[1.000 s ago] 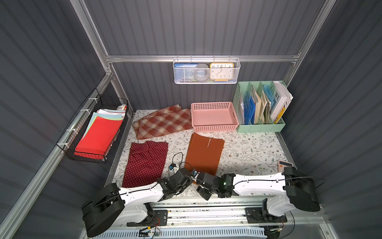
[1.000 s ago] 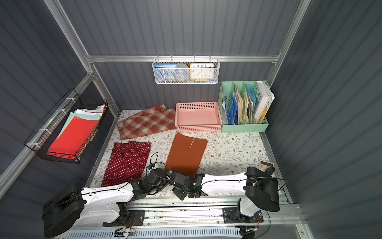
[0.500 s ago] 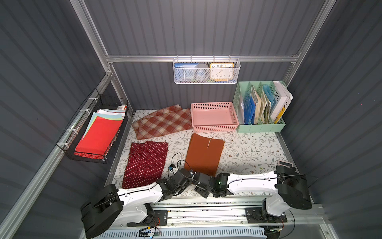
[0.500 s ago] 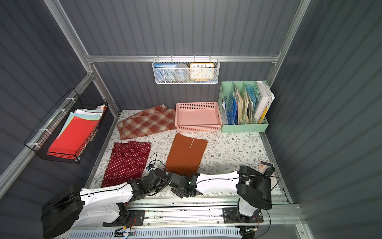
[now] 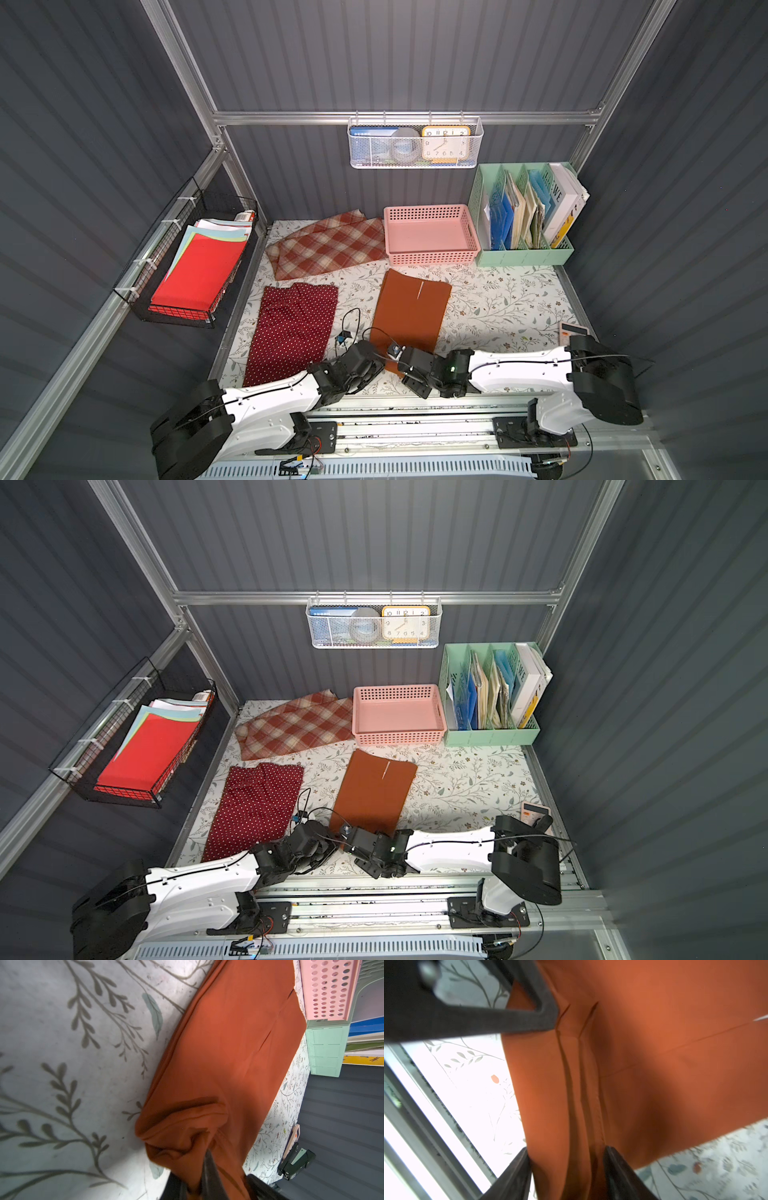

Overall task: Roll up the skirts
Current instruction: Roll the skirt at the center of the board.

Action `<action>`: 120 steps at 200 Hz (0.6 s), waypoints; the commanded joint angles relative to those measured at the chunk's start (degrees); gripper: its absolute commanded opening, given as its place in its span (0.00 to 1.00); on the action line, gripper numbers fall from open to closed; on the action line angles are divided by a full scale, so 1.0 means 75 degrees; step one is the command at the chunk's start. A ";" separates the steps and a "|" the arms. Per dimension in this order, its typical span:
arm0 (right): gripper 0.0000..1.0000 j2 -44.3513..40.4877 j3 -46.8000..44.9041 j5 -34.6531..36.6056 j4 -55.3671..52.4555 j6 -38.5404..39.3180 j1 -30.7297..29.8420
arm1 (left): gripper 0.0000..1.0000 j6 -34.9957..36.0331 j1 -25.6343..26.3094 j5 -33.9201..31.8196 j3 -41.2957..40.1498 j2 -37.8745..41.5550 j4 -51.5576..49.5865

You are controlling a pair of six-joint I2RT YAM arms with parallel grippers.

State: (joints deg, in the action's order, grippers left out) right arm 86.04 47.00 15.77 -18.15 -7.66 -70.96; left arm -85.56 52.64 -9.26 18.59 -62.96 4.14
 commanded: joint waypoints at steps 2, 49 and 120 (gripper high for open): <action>0.60 -0.0327 -0.0111 0.0168 -0.0194 -0.0127 0.0047 | 0.00 0.0048 0.0034 0.0015 0.0033 -0.0119 -0.0039; 0.58 -0.1167 -0.0500 0.0586 0.0177 -0.0225 -0.0239 | 0.00 0.0149 -0.0007 0.0244 0.0056 -0.0617 0.0418; 0.56 -0.0561 -0.0335 0.1168 0.0569 0.0097 -0.1410 | 0.00 0.0481 -0.0568 0.0812 0.0038 -0.0603 0.0475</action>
State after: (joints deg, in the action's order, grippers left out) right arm 79.77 42.85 21.37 -15.73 -7.97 -79.77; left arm -84.51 49.71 -5.30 18.59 -67.24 7.55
